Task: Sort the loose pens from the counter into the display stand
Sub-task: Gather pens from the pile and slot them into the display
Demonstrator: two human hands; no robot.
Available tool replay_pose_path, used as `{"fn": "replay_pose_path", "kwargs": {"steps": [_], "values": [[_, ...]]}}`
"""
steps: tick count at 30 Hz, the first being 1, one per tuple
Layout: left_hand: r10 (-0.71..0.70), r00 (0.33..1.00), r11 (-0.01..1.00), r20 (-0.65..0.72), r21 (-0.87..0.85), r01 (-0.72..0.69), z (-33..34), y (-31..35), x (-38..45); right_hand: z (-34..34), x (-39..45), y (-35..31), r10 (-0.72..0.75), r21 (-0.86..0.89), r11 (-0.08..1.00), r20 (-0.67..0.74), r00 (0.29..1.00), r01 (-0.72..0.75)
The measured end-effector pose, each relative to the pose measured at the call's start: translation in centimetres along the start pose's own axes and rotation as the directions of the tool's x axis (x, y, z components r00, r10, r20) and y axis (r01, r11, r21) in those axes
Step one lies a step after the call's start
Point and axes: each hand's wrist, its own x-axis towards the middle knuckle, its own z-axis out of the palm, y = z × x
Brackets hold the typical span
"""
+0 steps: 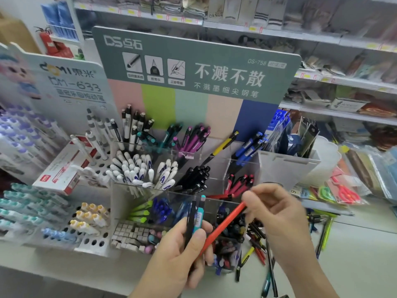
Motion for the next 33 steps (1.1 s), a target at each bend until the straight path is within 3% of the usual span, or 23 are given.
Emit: {"fn": "replay_pose_path", "kwargs": {"steps": [5,8,10,12,17,20,23,25,27,28,30,33], "values": [[0.005,0.987,1.0,-0.161,-0.024,-0.009,-0.6,-0.2,0.0,-0.5,0.2,-0.7,-0.209,0.002,0.976,-0.273,0.939,0.217],[-0.018,0.978,0.999,-0.206,-0.037,0.011,-0.9,-0.3,0.1,-0.4,0.7,-0.1,-0.415,-0.144,0.908,-0.43,0.802,0.393],[-0.055,0.975,0.994,-0.214,-0.099,0.035,-0.9,-0.3,0.1,-0.1,1.1,0.7,-0.548,-0.272,0.837,-0.382,0.745,0.475],[-0.084,0.975,0.982,-0.204,-0.182,0.046,-0.9,-0.3,0.0,0.6,1.6,2.0,-0.591,-0.343,0.797,-0.268,0.761,0.498],[-0.053,0.994,0.985,-0.1,-0.166,0.036,-0.6,0.1,-0.6,2.0,1.8,5.5,-0.495,-0.449,0.793,-0.083,0.865,0.411],[-0.045,0.998,0.99,-0.054,-0.137,0.037,-0.7,0.3,-0.8,1.9,1.8,6.1,-0.483,-0.572,0.717,0.003,0.875,0.398],[-0.096,0.994,0.984,-0.051,-0.153,0.087,-0.8,0.3,-0.9,2.0,0.9,5.4,-0.538,-0.606,0.67,0.003,0.843,0.429],[-0.152,0.988,0.973,-0.019,-0.179,0.146,-0.8,0.4,-0.9,2.3,-0.5,4.6,-0.498,-0.488,0.758,-0.002,0.867,0.434],[-0.202,0.978,0.964,0.054,-0.167,0.209,-0.7,0.4,-0.9,3.0,-1.6,3.5,-0.219,-0.229,0.945,0.096,0.971,0.236],[-0.222,0.971,0.961,0.087,-0.149,0.233,-0.6,0.4,-1.0,3.2,-1.8,3.4,-0.077,-0.14,0.985,0.185,0.98,0.104],[-0.233,0.964,0.964,0.126,-0.103,0.246,-0.7,0.2,-1.0,3.3,-1.8,3.4,0.019,-0.113,0.994,0.273,0.962,0.013],[-0.202,0.971,0.979,0.127,-0.011,0.205,-1.1,0.3,-1.1,3.0,-1.1,2.6,0.042,-0.024,0.999,0.216,0.975,-0.038]]}}
